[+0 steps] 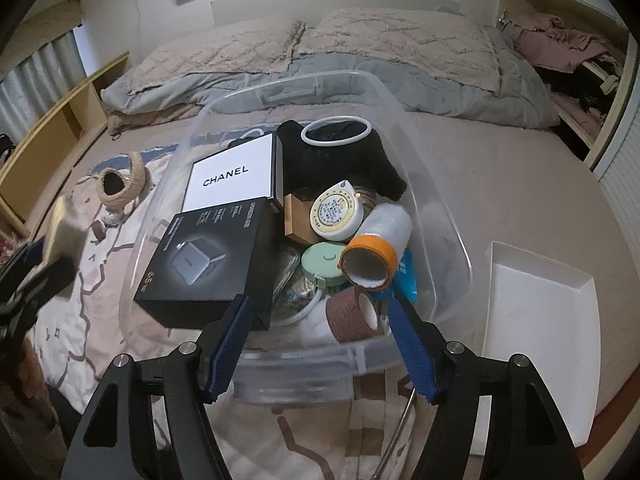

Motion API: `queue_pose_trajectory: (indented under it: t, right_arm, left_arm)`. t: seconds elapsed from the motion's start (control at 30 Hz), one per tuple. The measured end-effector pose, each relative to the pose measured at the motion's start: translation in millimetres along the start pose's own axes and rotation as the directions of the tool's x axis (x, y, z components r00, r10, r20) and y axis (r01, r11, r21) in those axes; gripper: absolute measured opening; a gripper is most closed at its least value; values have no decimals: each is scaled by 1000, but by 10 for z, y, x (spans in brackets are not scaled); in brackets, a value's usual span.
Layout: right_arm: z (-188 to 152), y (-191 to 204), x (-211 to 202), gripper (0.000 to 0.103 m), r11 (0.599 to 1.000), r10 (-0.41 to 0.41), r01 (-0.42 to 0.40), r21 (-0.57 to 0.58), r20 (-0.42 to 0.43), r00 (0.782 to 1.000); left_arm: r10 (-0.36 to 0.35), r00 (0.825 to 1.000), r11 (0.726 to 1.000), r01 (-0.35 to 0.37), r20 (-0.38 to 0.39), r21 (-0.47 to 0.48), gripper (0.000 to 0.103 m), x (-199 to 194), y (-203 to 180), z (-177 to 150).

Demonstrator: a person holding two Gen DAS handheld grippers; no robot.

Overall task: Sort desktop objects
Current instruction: 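Open the right gripper to drop the brown tape roll into the clear box, then lower the left gripper and open it to drop the tissue pack into the box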

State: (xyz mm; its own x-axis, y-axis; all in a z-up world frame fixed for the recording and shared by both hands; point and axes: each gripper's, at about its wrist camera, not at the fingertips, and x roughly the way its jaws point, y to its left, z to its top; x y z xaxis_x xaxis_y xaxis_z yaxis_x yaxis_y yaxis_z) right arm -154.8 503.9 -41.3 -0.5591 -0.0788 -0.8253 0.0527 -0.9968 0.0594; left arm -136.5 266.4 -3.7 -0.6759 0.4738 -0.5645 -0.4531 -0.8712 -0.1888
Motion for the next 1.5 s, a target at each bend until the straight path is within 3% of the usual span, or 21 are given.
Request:
queue_pose_trajectory:
  t: [0.3, 0.4, 0.57, 0.87, 1.03, 1.17, 1.23, 1.5]
  right_arm:
    - [-203, -127, -287, 71, 999, 19, -22, 38, 77, 997]
    - [-232, -150, -371, 71, 999, 6, -10, 36, 102, 995]
    - [-270, -205, -456, 71, 999, 19, -25, 46, 125, 992]
    - [-349, -334, -450, 71, 997, 12, -21, 68, 134, 991]
    - [-369, -389, -425, 71, 997, 15, -26, 79, 134, 991]
    - [-376, -412, -414, 71, 996, 22, -33, 86, 132, 991]
    - [-378, -406, -414, 71, 996, 22, -32, 84, 128, 992]
    - [-385, -344, -452, 71, 996, 23, -34, 77, 131, 991]
  left_arm:
    - [-99, 995, 992, 99, -5, 84, 74, 357, -346, 373]
    - [-144, 988, 982, 149, -47, 114, 74, 533, -475, 494]
    - [-197, 966, 956, 227, -165, 188, 74, 877, -699, 679]
    - [-200, 941, 896, 288, -272, 338, 74, 1152, -1012, 743]
    - [-222, 923, 871, 333, -316, 362, 75, 1259, -1058, 727]
    - [-209, 926, 870, 323, -316, 371, 79, 1307, -1078, 706]
    - [-177, 940, 879, 284, -290, 384, 102, 1320, -1058, 703]
    - [-183, 938, 900, 280, -294, 335, 102, 1274, -908, 709]
